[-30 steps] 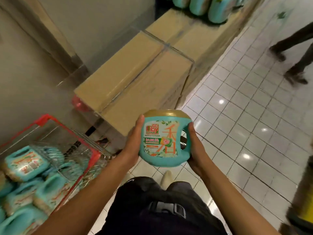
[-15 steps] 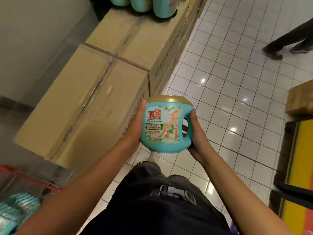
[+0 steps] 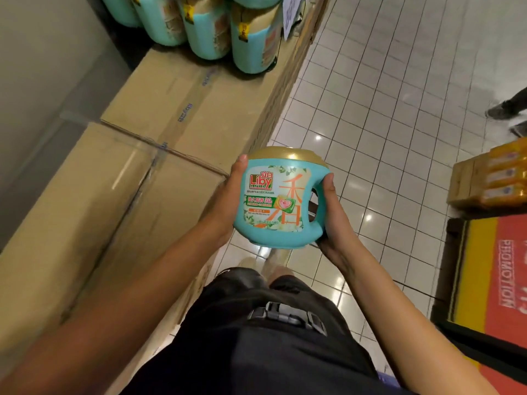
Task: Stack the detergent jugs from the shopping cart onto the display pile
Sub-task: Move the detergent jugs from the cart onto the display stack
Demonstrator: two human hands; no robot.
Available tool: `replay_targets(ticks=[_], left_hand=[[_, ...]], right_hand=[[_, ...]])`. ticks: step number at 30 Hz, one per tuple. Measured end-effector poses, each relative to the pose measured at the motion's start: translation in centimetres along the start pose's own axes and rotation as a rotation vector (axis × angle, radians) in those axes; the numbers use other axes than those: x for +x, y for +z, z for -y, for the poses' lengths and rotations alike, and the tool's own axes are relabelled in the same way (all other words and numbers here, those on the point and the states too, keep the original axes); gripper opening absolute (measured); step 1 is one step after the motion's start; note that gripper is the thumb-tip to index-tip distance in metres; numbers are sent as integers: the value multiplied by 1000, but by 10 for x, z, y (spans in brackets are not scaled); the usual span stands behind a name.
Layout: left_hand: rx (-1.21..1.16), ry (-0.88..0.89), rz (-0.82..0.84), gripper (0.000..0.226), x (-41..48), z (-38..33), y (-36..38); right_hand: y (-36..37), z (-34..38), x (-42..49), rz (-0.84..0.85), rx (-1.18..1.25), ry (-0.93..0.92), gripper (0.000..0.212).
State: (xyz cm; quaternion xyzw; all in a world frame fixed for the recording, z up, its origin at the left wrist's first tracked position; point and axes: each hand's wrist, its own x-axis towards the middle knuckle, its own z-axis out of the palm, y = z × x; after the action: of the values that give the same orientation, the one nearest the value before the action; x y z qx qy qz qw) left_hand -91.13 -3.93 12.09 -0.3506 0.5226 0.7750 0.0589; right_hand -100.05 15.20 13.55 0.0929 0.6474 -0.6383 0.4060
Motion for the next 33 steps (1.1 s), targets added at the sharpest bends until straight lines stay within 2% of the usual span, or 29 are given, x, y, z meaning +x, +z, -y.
replay_targets(ticks=[4, 8, 17, 21, 25, 27, 29, 31, 33], left_hand=[[-48, 21, -101, 85, 30, -25, -8], [-165, 68, -256, 77, 62, -54, -12], [-425, 165, -587, 72, 102, -106, -23], [-452, 220, -739, 60, 102, -114, -37], [-476, 305, -746, 54, 96, -108, -50], [-474, 343, -746, 52, 95, -102, -55], [-427, 389, -775, 64, 94, -94, -59], [-371, 413, -767, 74, 93, -82, -65], [-319, 392, -718, 67, 92, -71, -69]], right_hand=[[15, 38, 47, 68, -73, -1, 79], [33, 83, 109, 207, -164, 23, 78], [97, 166, 218, 657, -295, 115, 63], [135, 186, 242, 850, -405, 152, 70], [160, 188, 270, 924, -562, 5, 79], [173, 187, 274, 926, -601, -58, 70], [182, 183, 276, 936, -614, -75, 69], [184, 178, 276, 959, -600, -104, 81], [177, 168, 276, 973, -621, -145, 96]])
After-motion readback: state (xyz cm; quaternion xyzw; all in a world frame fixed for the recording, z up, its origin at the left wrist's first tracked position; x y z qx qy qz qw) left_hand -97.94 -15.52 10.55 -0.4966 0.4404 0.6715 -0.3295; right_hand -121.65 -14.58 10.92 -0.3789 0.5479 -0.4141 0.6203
